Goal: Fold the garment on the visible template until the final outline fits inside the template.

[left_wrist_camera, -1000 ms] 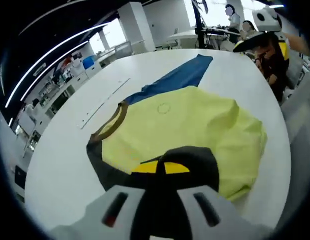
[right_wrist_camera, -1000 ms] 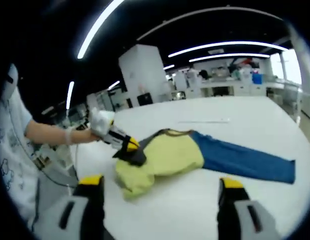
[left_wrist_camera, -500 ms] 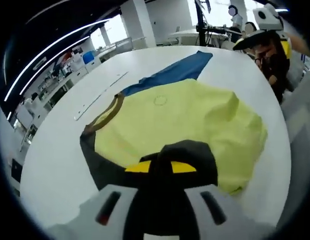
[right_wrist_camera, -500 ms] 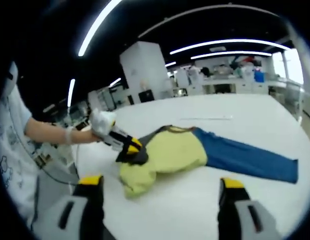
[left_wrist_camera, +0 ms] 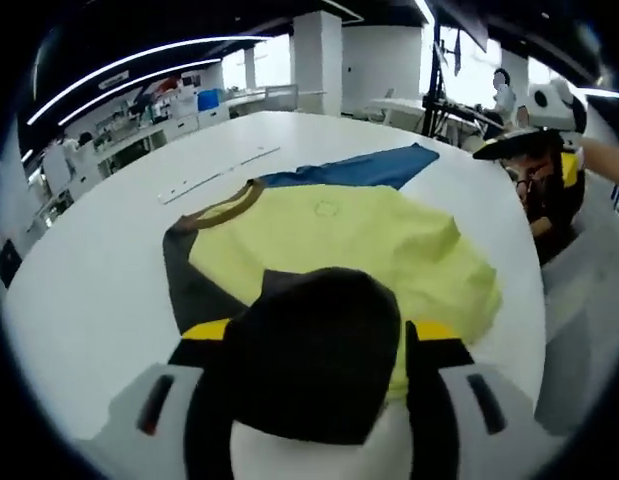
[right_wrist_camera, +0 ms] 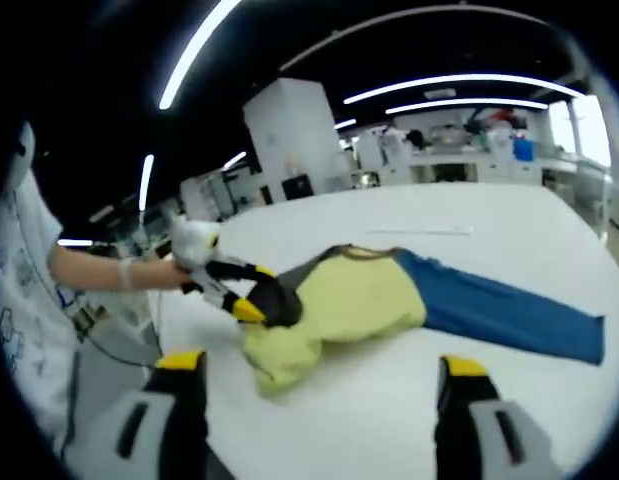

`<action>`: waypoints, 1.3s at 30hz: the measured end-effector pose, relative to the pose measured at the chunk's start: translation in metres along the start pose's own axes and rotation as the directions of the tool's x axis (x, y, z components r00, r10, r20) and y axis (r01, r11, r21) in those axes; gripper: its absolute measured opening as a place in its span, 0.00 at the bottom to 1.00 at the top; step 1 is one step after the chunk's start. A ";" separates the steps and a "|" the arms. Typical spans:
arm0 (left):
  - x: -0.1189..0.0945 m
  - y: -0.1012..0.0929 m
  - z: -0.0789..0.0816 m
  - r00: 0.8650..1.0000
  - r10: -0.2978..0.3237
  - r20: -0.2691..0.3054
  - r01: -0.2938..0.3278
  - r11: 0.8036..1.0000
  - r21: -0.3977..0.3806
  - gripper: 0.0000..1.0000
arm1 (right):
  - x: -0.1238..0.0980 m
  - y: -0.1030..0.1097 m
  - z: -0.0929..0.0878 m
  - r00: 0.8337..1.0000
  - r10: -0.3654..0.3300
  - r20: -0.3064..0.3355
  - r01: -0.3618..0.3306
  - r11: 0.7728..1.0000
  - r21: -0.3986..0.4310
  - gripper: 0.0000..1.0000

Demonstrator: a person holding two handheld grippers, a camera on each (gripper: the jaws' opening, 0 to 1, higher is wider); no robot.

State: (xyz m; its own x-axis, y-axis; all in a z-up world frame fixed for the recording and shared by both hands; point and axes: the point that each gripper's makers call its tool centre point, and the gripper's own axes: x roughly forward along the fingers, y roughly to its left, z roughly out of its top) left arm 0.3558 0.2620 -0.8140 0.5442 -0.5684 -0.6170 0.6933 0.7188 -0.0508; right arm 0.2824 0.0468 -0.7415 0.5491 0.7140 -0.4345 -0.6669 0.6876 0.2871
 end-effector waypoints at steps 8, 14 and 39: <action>-0.017 0.009 0.001 0.999 0.029 0.043 -0.025 0.996 -0.090 0.72 | 0.002 0.004 -0.001 1.000 0.004 -0.003 -0.004 1.000 0.001 0.95; -0.029 0.019 -0.004 0.995 0.055 0.080 -0.037 0.978 -0.207 0.71 | 0.003 0.005 -0.003 1.000 0.007 -0.005 -0.007 1.000 0.003 0.95; -0.034 0.051 -0.032 0.981 0.133 0.144 -0.035 0.844 -0.536 0.23 | 0.004 0.008 -0.012 1.000 0.001 -0.018 -0.001 1.000 0.020 0.94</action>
State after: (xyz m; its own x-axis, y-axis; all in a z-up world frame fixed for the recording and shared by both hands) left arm 0.3572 0.3304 -0.8213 0.6938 -0.5198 -0.4985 0.3127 0.8409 -0.4416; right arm 0.2732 0.0533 -0.7510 0.5392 0.7125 -0.4489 -0.6573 0.6894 0.3046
